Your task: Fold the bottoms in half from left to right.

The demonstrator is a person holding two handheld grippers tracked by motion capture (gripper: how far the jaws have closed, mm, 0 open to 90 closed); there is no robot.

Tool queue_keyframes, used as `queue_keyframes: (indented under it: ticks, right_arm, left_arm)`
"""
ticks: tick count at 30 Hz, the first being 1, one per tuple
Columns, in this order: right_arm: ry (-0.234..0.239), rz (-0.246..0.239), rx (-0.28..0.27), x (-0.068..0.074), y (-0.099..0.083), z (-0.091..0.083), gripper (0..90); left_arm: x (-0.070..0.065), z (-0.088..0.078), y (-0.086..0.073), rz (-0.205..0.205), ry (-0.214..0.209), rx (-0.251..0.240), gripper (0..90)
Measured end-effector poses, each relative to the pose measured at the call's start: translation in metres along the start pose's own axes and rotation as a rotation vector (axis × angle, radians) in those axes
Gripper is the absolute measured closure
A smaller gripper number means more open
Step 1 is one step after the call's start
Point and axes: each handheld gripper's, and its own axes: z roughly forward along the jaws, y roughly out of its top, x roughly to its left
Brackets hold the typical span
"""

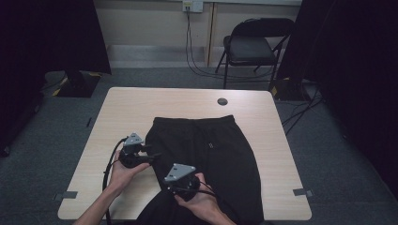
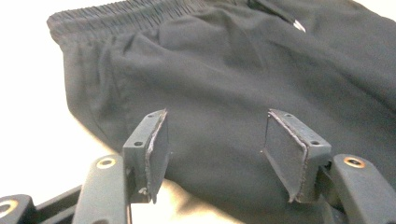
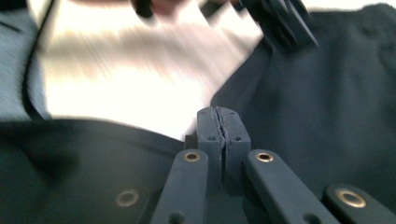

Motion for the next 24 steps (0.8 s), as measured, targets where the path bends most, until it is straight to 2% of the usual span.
queue_keyframes:
  ticks: [4, 6, 7, 9, 13, 14, 17, 19, 22, 24]
  right_arm:
    - [-0.005, 0.010, 0.056, -0.005, -0.028, 0.004, 88.3]
    - [0.002, 0.033, 0.056, -0.006, -0.032, 0.007, 81.9]
    - [-0.001, 0.046, 0.049, -0.006, -0.033, 0.008, 76.0]
    - [0.001, 0.073, 0.019, -0.007, -0.030, 0.011, 64.5]
    - [-0.013, 0.074, 0.015, -0.008, -0.021, 0.022, 56.5]
    - [-0.001, 0.085, 0.019, -0.009, -0.020, 0.026, 56.9]
    - [-0.019, 0.085, 0.045, -0.009, -0.023, 0.033, 62.5]
    - [-0.008, 0.108, 0.030, -0.008, -0.026, 0.031, 66.3]
    - [-0.019, 0.098, 0.029, -0.005, -0.028, 0.026, 72.7]
    - [-0.013, 0.103, 0.020, -0.005, -0.029, 0.021, 77.8]
  left_arm:
    - [-0.007, 0.011, -0.001, 0.043, -0.006, 0.059, 40.3]
    - [-0.010, 0.015, -0.002, 0.072, 0.003, 0.093, 40.3]
    - [-0.010, 0.016, -0.002, 0.079, 0.006, 0.103, 40.3]
    - [-0.009, 0.017, -0.003, 0.068, -0.001, 0.108, 40.6]
    - [-0.008, 0.017, -0.004, 0.062, -0.003, 0.125, 41.5]
    - [-0.008, 0.016, -0.004, 0.071, 0.004, 0.128, 41.5]
    - [-0.008, 0.015, -0.003, 0.071, 0.000, 0.118, 41.5]
    - [-0.005, 0.012, -0.002, 0.065, -0.004, 0.102, 42.1]
    - [0.002, 0.002, 0.001, 0.051, 0.028, 0.070, 41.3]
    - [0.008, -0.007, 0.004, 0.016, 0.057, 0.034, 39.3]
